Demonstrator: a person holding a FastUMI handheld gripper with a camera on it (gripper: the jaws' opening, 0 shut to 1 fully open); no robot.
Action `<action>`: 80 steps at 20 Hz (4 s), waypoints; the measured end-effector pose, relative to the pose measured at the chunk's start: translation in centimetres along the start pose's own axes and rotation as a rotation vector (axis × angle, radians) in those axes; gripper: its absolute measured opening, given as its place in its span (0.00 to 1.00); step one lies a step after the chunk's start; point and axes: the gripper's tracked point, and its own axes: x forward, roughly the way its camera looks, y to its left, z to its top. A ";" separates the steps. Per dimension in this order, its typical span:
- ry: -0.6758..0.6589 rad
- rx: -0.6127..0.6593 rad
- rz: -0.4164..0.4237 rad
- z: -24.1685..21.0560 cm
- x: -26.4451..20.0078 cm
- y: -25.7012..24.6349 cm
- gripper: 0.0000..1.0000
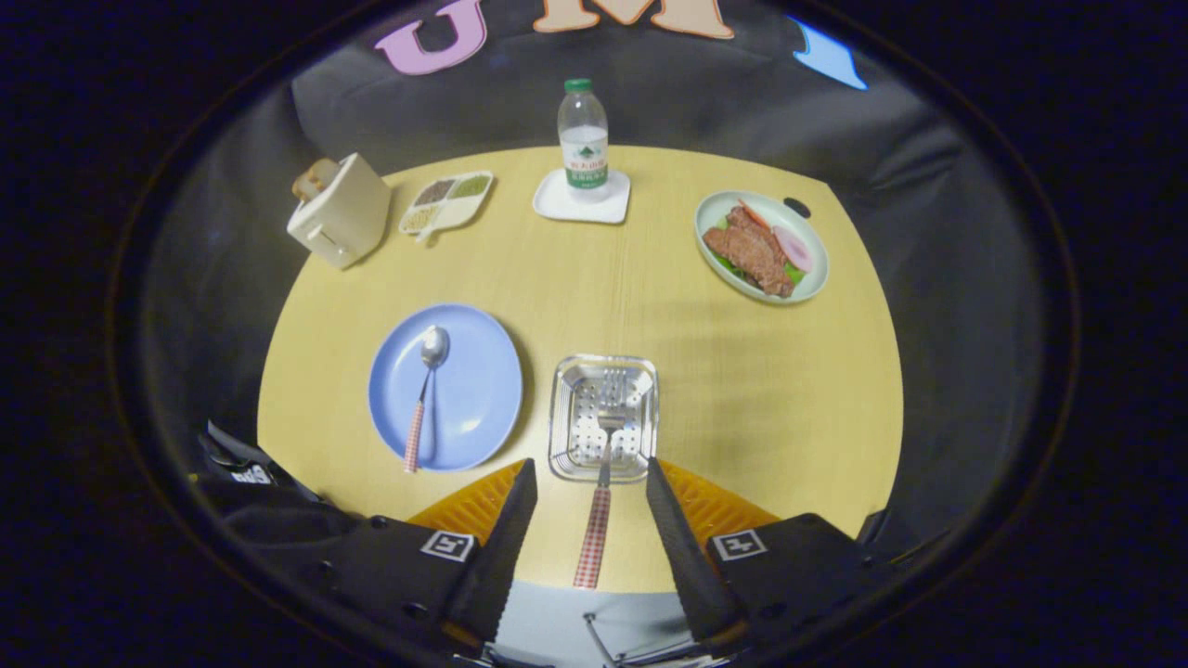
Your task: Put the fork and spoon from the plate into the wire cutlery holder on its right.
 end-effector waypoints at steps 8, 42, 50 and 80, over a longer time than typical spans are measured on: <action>-0.444 0.007 0.054 7.3 -4.4 3.7 1.00; -0.459 -0.062 0.064 -4.1 11.7 19.8 1.00; -0.399 -0.048 0.053 -5.3 13.5 19.6 0.61; -0.398 0.027 -0.051 0.1 -6.4 4.8 0.14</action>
